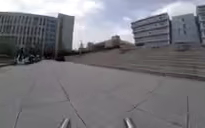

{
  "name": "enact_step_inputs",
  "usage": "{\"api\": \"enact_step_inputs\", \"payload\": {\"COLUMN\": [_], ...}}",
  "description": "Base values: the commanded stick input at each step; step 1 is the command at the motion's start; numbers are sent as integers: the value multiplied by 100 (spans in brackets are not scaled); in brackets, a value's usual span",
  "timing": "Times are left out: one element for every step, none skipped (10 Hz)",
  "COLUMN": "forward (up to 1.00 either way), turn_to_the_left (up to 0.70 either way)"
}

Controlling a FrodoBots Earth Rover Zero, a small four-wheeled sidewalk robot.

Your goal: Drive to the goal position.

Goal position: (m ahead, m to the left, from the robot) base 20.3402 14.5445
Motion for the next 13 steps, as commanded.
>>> {"api": "enact_step_inputs", "payload": {"forward": [100, 100, 100, 100, 100, 100, 100, 100, 100, 100, 100, 100, 100], "turn_to_the_left": [7, 2, 3, 23, 28, 0, 0, 0, 0, 0, 0, 0, 0]}}
